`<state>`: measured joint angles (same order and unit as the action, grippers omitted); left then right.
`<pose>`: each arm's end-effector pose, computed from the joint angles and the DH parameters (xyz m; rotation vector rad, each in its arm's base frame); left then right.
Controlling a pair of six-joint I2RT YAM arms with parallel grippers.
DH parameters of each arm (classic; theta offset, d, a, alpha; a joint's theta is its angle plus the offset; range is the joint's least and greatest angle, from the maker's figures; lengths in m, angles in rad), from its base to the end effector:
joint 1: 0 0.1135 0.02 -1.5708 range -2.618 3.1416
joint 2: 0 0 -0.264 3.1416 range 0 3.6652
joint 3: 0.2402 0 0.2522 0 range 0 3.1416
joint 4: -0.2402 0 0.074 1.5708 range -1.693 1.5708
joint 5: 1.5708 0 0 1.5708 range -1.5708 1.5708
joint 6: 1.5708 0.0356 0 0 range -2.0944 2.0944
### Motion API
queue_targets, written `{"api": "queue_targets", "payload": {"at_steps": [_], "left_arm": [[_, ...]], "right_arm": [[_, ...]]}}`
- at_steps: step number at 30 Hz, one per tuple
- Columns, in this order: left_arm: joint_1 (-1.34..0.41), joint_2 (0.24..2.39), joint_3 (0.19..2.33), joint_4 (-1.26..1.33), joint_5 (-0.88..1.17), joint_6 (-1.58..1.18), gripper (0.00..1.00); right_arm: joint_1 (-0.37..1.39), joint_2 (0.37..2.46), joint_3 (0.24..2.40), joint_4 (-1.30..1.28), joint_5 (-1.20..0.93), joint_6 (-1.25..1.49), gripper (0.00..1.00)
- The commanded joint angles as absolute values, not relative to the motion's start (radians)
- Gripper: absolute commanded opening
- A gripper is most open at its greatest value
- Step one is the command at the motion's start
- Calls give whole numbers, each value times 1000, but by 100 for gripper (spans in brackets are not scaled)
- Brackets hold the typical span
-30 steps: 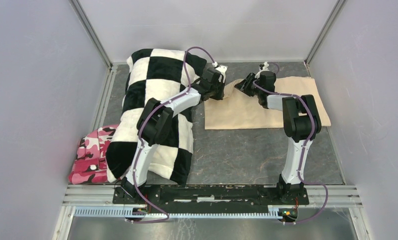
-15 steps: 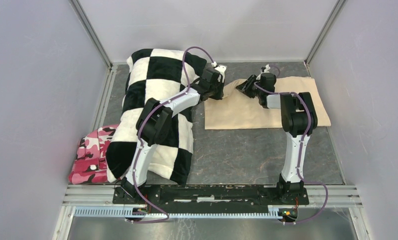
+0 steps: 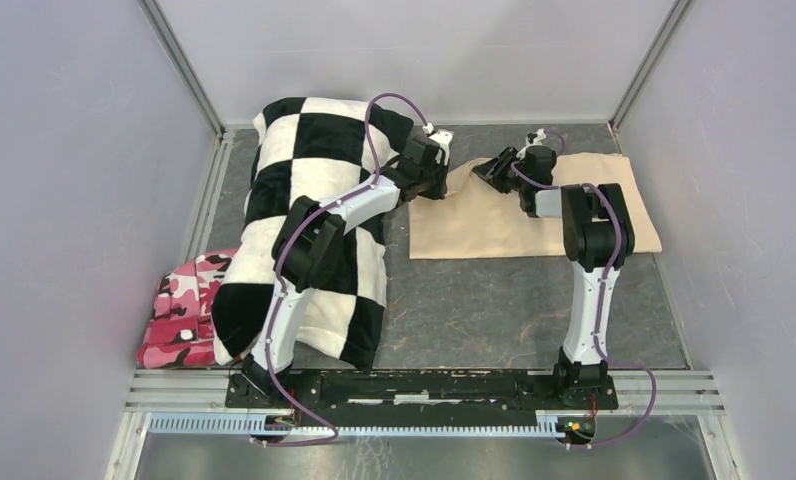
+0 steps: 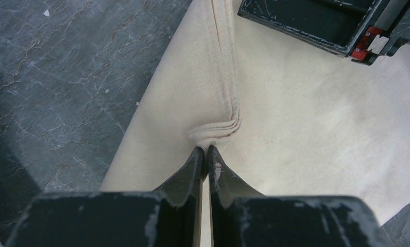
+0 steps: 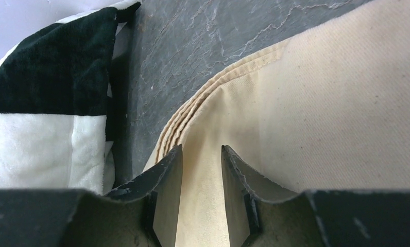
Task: Open and lay out the surgical kit
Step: Open the surgical kit at the center of the board.
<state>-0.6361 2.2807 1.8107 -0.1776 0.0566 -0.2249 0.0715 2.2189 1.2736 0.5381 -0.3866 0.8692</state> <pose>0.4211 -0.3135 0.1902 0.4948 2.2161 -0.5297 0.4675 0.0469 0.1182 0.5574 2.0076 0.9766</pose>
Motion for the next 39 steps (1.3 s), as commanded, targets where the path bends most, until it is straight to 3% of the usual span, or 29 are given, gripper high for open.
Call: {"api": "queue_targets", "payload": {"at_steps": [1, 16, 31, 35, 39], "left_arm": [[-632, 2233, 1816, -156, 76, -245, 11], [-632, 2239, 1815, -154, 94, -253, 11], [-632, 2254, 1819, -154, 106, -262, 11], [-632, 2254, 1819, -155, 108, -264, 11], [-632, 2250, 1819, -156, 103, -264, 12]], "right_arm": [[76, 2249, 1312, 589, -415, 889, 39], [93, 2285, 1361, 572, -430, 895, 39], [111, 2322, 1367, 689, -485, 981, 50], [121, 2331, 1380, 683, -486, 983, 45], [125, 2336, 1386, 687, -489, 987, 30]]}}
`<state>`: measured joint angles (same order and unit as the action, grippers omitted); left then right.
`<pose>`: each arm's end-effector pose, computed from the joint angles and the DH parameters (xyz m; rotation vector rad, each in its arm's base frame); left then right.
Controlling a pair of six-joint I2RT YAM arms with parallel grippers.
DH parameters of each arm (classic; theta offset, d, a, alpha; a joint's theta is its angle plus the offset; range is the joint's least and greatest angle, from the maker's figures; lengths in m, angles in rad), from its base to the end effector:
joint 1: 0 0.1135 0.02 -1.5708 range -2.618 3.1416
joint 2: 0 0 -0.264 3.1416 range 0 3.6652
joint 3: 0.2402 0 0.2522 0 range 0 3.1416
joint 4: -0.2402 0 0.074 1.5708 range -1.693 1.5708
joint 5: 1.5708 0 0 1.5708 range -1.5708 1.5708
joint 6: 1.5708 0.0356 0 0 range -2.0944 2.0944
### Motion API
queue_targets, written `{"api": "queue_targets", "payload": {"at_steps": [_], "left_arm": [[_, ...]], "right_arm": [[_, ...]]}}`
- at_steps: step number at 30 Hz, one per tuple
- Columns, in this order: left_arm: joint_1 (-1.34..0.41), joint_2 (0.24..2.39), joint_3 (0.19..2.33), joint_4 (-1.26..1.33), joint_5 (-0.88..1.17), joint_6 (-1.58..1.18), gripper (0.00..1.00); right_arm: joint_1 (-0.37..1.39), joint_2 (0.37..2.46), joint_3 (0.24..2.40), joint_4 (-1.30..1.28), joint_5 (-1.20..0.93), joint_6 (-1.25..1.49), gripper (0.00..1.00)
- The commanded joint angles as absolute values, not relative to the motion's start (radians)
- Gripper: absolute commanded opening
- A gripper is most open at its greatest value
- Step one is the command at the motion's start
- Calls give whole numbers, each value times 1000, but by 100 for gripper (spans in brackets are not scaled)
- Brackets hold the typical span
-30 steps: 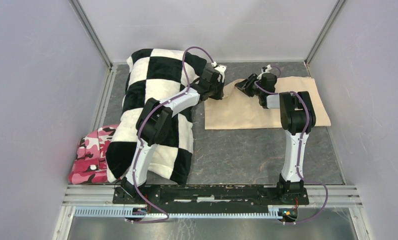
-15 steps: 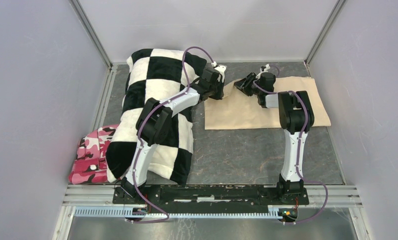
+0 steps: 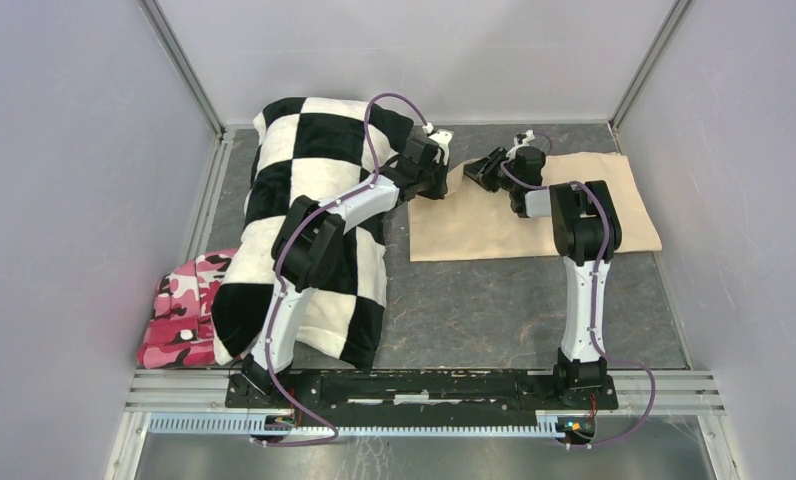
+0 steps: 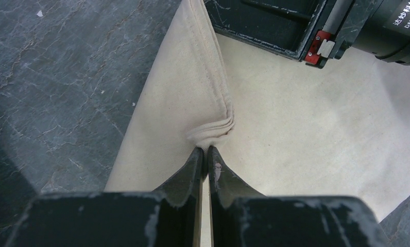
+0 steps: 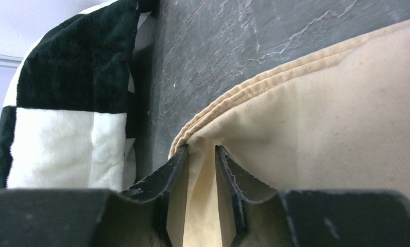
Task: Open and lay out the surgical kit
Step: Open the surgical kit at the center of the board.
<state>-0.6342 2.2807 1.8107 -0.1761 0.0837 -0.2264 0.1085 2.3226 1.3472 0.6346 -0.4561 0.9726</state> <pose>0.4212 -0.3135 0.1904 0.5068 2.2167 -0.5592 0.4827 0.0683 0.1018 0.5465 1.9781 1.1391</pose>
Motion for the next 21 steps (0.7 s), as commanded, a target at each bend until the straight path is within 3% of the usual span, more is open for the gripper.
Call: {"api": "queue_targets", "payload": {"at_steps": [1, 4, 7, 14, 21], "left_arm": [[-632, 2248, 1818, -159, 97, -266, 13], [-632, 2233, 1808, -159, 67, -268, 18], [-632, 2214, 1792, -158, 23, -271, 31], [-632, 2096, 1651, -53, -80, -275, 71], [-653, 2081, 1657, -54, -206, -267, 83]], "right_arm": [[125, 2334, 1384, 686, -489, 985, 26], [124, 2333, 1381, 694, -490, 986, 13], [124, 2327, 1380, 689, -496, 976, 0], [120, 2293, 1363, 648, -481, 917, 0], [121, 2293, 1360, 629, -475, 903, 0]]}}
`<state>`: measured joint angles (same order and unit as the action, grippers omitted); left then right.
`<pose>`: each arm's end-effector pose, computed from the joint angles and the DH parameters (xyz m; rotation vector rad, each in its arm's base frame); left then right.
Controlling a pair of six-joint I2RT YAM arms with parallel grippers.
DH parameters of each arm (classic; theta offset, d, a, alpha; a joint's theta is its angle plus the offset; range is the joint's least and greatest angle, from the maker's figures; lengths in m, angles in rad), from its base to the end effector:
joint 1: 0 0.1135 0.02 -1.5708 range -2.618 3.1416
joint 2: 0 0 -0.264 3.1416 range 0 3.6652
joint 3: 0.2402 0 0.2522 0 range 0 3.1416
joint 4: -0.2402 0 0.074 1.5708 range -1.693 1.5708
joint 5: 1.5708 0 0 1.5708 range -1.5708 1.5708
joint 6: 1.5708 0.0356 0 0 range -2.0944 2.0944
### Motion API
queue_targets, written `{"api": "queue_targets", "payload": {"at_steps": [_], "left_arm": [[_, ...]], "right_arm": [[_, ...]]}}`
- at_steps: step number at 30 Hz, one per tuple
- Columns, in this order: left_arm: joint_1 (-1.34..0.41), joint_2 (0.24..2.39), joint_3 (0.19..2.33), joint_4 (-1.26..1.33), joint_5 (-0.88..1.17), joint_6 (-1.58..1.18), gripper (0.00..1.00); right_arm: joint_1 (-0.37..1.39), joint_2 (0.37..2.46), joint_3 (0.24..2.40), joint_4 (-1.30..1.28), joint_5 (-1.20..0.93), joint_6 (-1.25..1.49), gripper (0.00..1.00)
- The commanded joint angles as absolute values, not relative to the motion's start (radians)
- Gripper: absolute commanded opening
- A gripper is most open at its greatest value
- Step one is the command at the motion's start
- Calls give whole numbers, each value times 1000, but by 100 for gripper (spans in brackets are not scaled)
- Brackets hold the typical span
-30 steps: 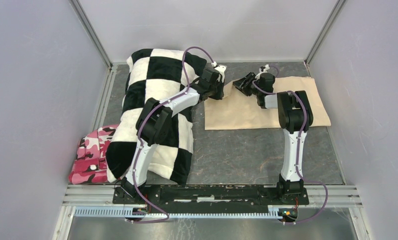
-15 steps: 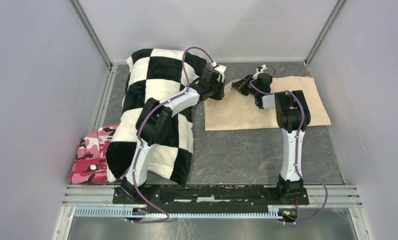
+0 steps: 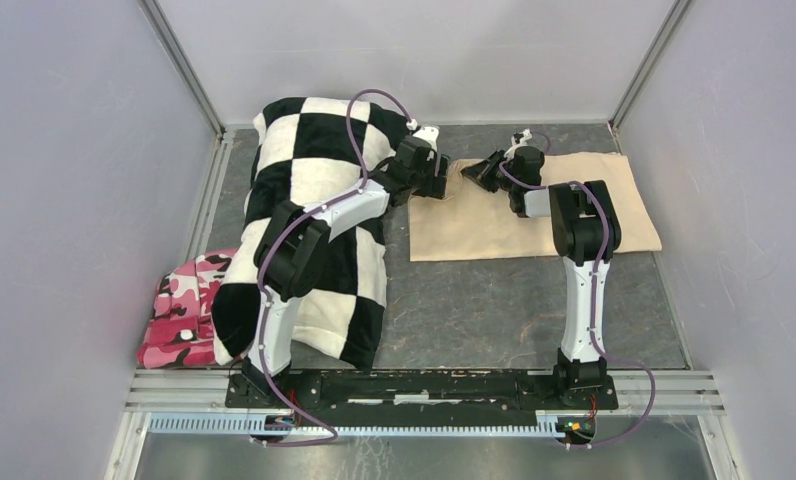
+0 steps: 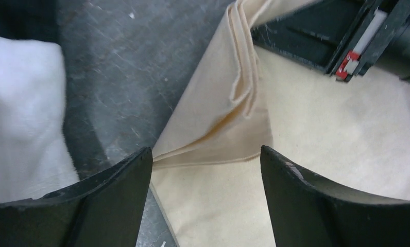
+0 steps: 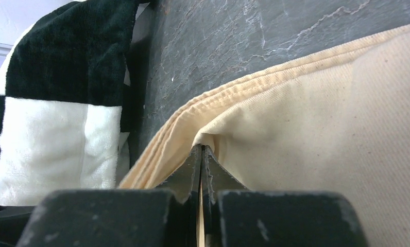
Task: Open and lay out the surgical kit
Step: Open the surgical kit at the center of the board.
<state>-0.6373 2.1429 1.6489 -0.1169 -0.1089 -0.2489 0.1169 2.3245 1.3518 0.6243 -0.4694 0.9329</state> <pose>0.4015 -0.2924 0.2094 0.3638 2.1733 -0.3831 0.4824 0.0729 0.1012 0.4925 1.9951 1.1310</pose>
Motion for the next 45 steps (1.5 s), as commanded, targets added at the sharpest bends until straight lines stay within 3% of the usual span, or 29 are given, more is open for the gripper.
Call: {"api": "queue_targets", "payload": {"at_steps": [1, 5, 9, 14, 27, 39, 43, 45], "left_arm": [[-654, 2085, 1658, -55, -202, -270, 84], [-660, 2095, 1664, -57, -171, -271, 83], [-676, 2111, 1678, -64, -133, -230, 69], [-703, 2196, 1808, -181, -112, -133, 83], [-754, 2338, 1977, -325, -247, 13, 73], [-763, 2373, 2016, -329, -311, 51, 37], [-765, 2374, 2034, -329, -320, 57, 14], [-767, 2359, 2030, -326, -315, 48, 3]], "right_arm": [[120, 2293, 1361, 628, -475, 900, 0], [121, 2292, 1364, 619, -471, 895, 0], [120, 2295, 1365, 624, -473, 901, 0], [121, 2295, 1365, 627, -476, 901, 0], [120, 2302, 1368, 644, -486, 917, 0], [122, 2302, 1368, 651, -493, 923, 0], [122, 2292, 1374, 628, -492, 895, 0], [121, 2268, 1376, 592, -484, 855, 8]]}}
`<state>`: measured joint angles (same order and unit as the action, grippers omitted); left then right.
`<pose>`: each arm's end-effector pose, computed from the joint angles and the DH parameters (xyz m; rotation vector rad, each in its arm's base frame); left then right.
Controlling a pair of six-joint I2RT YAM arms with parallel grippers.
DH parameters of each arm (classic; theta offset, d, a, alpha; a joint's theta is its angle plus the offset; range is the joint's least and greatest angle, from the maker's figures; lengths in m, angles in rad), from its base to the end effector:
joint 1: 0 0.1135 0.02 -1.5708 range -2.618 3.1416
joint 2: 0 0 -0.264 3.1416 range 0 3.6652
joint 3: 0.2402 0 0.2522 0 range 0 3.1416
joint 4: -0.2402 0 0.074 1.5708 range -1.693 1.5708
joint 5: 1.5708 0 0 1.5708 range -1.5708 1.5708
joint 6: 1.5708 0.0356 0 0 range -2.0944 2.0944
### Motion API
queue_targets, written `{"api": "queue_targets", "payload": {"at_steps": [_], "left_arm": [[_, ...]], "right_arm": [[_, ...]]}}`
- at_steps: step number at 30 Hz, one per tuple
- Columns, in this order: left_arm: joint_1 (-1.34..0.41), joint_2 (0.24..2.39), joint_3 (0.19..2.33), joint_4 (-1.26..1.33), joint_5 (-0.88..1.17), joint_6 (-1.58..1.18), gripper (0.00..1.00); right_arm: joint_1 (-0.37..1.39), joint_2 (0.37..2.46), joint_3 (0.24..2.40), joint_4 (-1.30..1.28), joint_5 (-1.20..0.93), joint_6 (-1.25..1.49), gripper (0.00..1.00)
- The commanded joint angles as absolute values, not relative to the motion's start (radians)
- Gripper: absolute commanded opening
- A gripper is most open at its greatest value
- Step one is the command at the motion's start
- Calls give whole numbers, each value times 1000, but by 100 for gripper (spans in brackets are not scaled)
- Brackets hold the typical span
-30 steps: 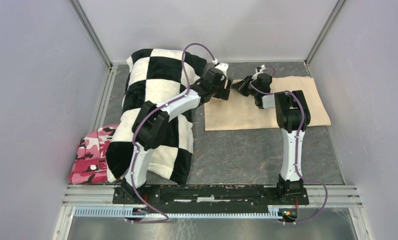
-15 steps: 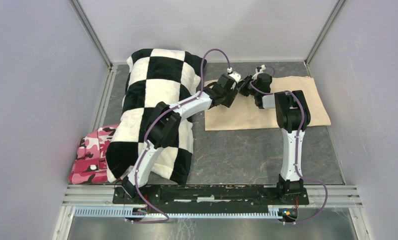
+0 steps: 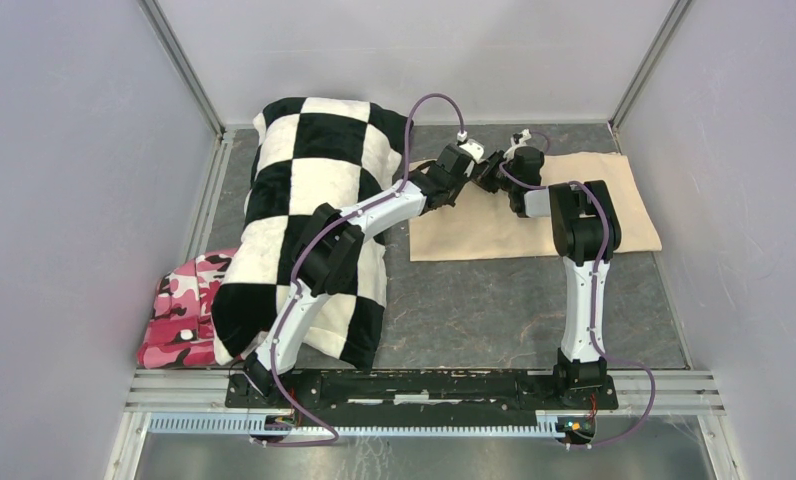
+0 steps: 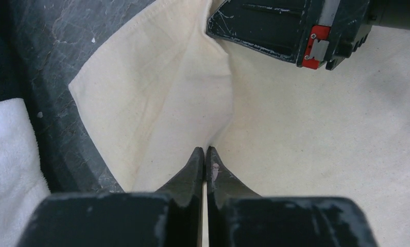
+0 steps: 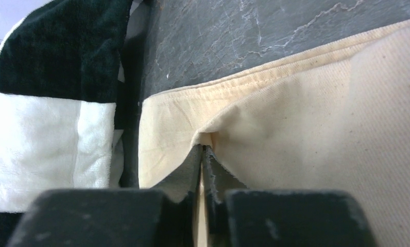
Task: Open and lay out the surgical kit
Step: Open the surgical kit at the center of the board.
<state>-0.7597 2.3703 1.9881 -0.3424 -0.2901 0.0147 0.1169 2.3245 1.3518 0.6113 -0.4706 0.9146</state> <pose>0.3985 -0.3645 0.1902 0.7141 2.1439 -0.0628 0.4819 0.0728 0.1000 0.4801 2.0079 1.1189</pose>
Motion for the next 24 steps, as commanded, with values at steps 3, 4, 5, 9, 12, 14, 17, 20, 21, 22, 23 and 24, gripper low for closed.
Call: {"api": "queue_targets", "payload": {"at_steps": [3, 4, 5, 9, 12, 14, 17, 20, 21, 22, 23, 24], "left_arm": [[-767, 2314, 2019, -325, -283, 28, 2], [-767, 2297, 2008, -329, -270, 19, 2], [-767, 2279, 2003, -334, -257, 8, 2], [-767, 2191, 1945, -361, -238, -34, 2], [-767, 2114, 1875, -367, -214, -54, 2], [-767, 2061, 1827, -370, -166, -72, 2], [-767, 2004, 1770, -380, -91, -128, 2], [-768, 1953, 1709, -387, 57, -230, 2], [-769, 1930, 1671, -370, 116, -268, 2], [-772, 1905, 1630, -327, 168, -304, 2], [-778, 1880, 1582, -292, 208, -334, 2], [-786, 1859, 1541, -261, 248, -359, 2]], "right_arm": [[115, 2189, 1353, 513, -472, 790, 31], [110, 2155, 1334, 501, -464, 775, 37], [109, 2113, 1309, 479, -454, 759, 47], [98, 1938, 1221, 336, -381, 655, 82], [72, 1785, 1143, 254, -350, 616, 88], [42, 1691, 1107, 185, -343, 590, 89], [7, 1528, 1060, 32, -267, 498, 89], [-41, 1363, 1002, -97, -197, 417, 89], [-53, 1313, 986, -149, -173, 399, 89], [-69, 1261, 970, -183, -144, 379, 89], [-81, 1220, 956, -221, -117, 361, 89], [-91, 1171, 939, -246, -86, 343, 89]]}}
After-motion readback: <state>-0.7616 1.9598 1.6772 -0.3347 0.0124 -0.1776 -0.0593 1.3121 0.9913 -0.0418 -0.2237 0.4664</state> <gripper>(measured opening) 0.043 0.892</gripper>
